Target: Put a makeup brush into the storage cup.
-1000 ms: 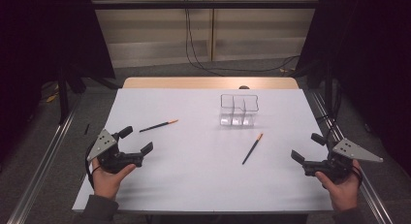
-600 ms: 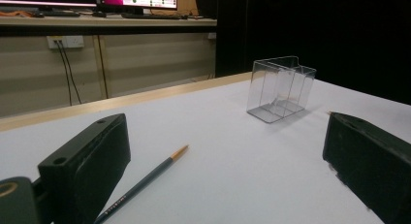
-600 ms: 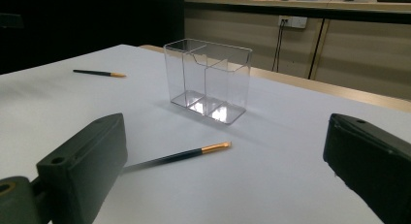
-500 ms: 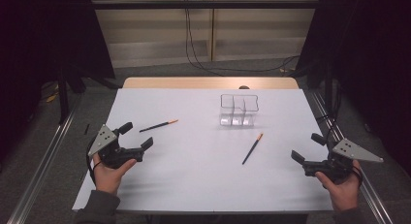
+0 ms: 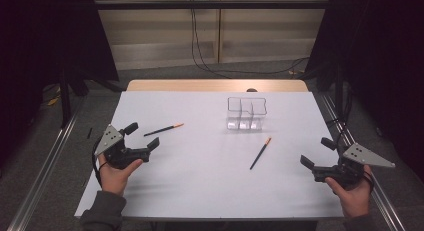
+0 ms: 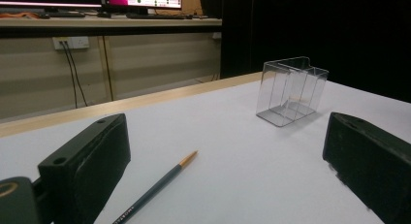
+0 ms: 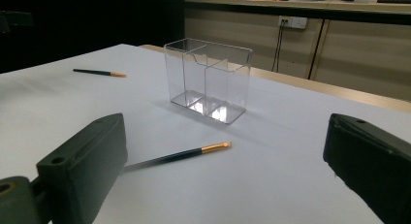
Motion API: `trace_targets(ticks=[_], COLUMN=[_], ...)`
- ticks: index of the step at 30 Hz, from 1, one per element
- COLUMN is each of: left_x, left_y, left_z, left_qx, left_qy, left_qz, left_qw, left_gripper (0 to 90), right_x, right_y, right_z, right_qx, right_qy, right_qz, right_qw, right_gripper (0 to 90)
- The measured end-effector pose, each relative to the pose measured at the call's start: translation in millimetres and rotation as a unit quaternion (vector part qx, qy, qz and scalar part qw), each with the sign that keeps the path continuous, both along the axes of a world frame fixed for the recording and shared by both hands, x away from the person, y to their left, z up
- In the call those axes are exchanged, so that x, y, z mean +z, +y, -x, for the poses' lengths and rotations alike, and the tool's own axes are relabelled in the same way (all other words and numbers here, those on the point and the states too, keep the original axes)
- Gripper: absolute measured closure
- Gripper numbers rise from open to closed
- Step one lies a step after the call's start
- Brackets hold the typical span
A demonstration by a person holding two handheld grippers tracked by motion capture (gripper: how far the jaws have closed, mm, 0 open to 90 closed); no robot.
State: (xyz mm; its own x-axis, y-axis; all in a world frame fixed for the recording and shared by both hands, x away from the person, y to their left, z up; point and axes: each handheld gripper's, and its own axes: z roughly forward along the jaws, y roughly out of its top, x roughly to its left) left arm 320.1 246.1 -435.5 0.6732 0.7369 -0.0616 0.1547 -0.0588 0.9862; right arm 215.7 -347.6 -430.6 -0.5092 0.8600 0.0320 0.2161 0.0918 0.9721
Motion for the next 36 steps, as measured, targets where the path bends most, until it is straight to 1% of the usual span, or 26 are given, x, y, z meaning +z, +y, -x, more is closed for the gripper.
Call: trace_targets(ticks=[4, 5, 7, 9, 12, 15, 16, 18, 20, 21, 24, 25, 27, 28, 30, 31, 32, 33, 34, 36], left_x=[-0.3, -0.2, -0.3, -0.2, -0.5, -0.5, -0.9, -1.4, -1.9, -2.3, -2.5, -2.6, -2.9, -3.0, -4.0, -4.5, -4.9, -4.9, -5.3, -5.6], left_y=[-1.0, -1.5, -2.5, -2.3, -2.7, -2.2, -3.3, -3.0, -3.5, -3.9, -4.9, -4.9, -5.9, -5.9, -7.4, -7.8, -8.3, -8.4, -8.9, -9.3], left_z=[-3.3, -4.1, -5.7, -7.4, -9.8, -12.4, -12.7, -14.7, -15.9, -17.1, -19.0, -20.0, -21.4, -22.2, -23.2, -24.3, -25.0, -25.7, -26.4, -27.7], left_qx=[0.002, 0.004, 0.002, 0.002, 0.003, 0.004, 0.005, 0.006, 0.009, 0.005, 0.01, 0.006, 0.007, 0.009, 0.009, 0.005, 0.006, 0.008, 0.005, 0.006], left_qy=[0.0, 0.0, 0.002, -0.001, 0.0, -0.001, 0.003, 0.0, 0.002, -0.001, 0.002, 0.001, 0.002, 0.001, 0.006, 0.003, 0.005, 0.004, 0.005, 0.006], left_qz=[-0.002, 0.0, 0.005, -0.004, 0.001, -0.002, 0.004, 0.0, -0.003, 0.001, 0.0, -0.001, 0.003, -0.001, 0.001, 0.0, 0.001, -0.006, -0.003, -0.003], left_qw=[1.0, 1.0, 1.0, 1.0, 1.0, 1.0, 1.0, 1.0, 1.0, 1.0, 1.0, 1.0, 1.0, 1.0, 0.9999, 1.0, 1.0, 0.9999, 1.0, 1.0], left_gripper=[2.9, 2.9, 3.0, 3.0, 3.1, 3.0, 3.0, 3.1, 3.1, 3.1, 3.1, 3.2, 3.2, 3.2, 3.3, 3.3, 3.3, 3.3, 3.3, 3.3], right_x=[-0.3, -0.3, -0.2, -0.4, -0.2, -0.3, -0.5, -0.8, -0.7, -0.7, -0.7, -0.7, -0.6, -0.8, -0.7, -0.8, -0.9, -0.9, -0.8, -1.0], right_y=[0.1, 0.1, 0.1, 0.4, 0.2, 0.1, 0.1, -0.1, 0.3, 0.2, 0.3, 0.2, -0.4, -0.1, -0.3, -0.3, 0.0, 0.0, -0.1, -0.1], right_z=[-0.1, -0.1, -0.1, 0.0, 0.1, -0.2, -0.3, -0.3, -0.2, -0.3, -0.1, -0.1, -0.2, -0.4, -0.1, -0.1, -0.1, -0.2, -0.1, -0.3], right_qx=[-0.001, -0.001, -0.001, -0.001, 0.002, 0.0, 0.0, 0.002, 0.001, 0.003, 0.003, 0.001, 0.003, 0.003, 0.003, 0.004, 0.003, 0.003, 0.004, 0.004], right_qy=[0.0, 0.0, -0.001, 0.0, -0.001, -0.002, -0.002, -0.001, -0.001, -0.002, 0.001, -0.001, -0.001, -0.003, 0.0, 0.0, 0.0, 0.0, 0.0, 0.0], right_qz=[0.0, 0.0, 0.0, 0.001, 0.002, 0.001, 0.002, 0.004, 0.005, 0.005, 0.005, 0.005, 0.007, 0.005, 0.006, 0.006, 0.005, 0.005, 0.005, 0.005], right_qw=[1.0, 1.0, 1.0, 1.0, 1.0, 1.0, 1.0, 1.0, 1.0, 1.0, 1.0, 1.0, 1.0, 1.0, 1.0, 1.0, 1.0, 1.0, 1.0, 1.0], right_gripper=[1.5, 1.5, 1.6, 1.6, 1.5, 1.5, 1.5, 1.6, 1.5, 1.5, 1.5, 1.6, 1.5, 1.5, 1.5, 1.6, 1.5, 1.6, 1.5, 1.5])
